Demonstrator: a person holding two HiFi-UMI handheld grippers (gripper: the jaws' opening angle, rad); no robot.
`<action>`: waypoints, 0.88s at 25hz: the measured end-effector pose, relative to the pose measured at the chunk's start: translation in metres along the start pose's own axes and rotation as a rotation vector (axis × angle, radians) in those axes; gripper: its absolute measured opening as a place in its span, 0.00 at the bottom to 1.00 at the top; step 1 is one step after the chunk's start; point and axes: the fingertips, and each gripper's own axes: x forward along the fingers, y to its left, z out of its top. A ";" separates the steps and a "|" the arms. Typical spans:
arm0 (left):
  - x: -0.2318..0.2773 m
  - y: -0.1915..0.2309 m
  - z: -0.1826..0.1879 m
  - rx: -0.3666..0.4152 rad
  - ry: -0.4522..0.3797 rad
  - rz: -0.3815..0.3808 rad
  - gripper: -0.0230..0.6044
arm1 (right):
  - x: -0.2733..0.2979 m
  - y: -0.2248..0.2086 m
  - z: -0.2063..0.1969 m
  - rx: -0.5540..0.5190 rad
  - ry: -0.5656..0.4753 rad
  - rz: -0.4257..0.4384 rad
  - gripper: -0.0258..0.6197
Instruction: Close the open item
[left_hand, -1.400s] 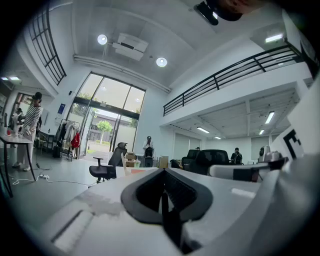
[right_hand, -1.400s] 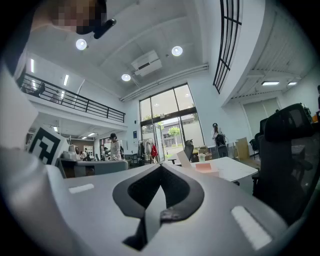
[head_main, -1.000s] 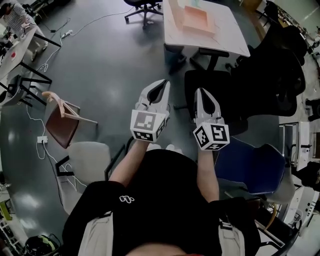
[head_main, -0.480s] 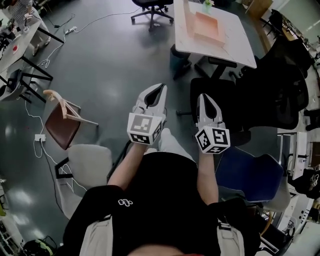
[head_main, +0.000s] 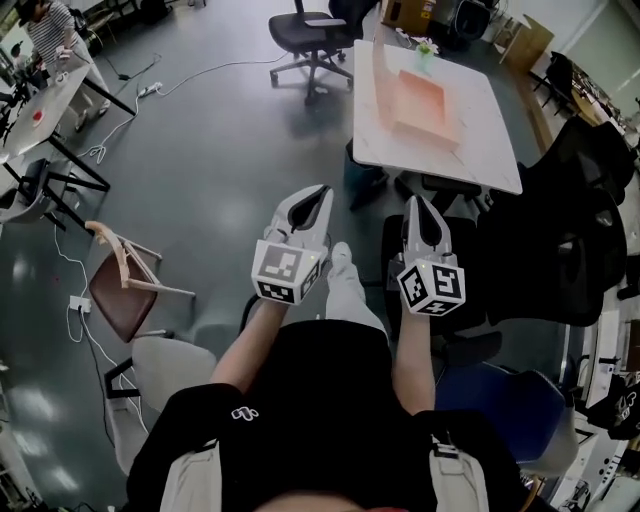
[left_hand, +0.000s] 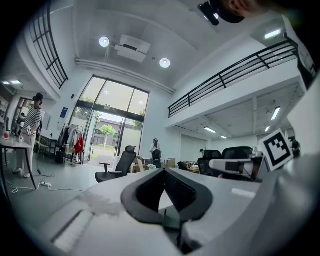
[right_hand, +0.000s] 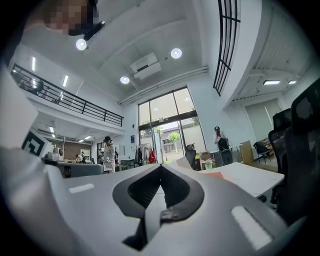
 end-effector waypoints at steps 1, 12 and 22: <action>0.016 0.010 0.001 0.004 -0.001 0.008 0.04 | 0.020 -0.007 0.001 -0.003 -0.007 0.011 0.04; 0.253 0.095 0.033 -0.055 0.034 0.059 0.04 | 0.243 -0.124 0.049 -0.087 0.004 0.088 0.04; 0.389 0.135 0.045 -0.081 0.028 0.102 0.04 | 0.332 -0.190 0.028 -0.073 0.102 0.158 0.11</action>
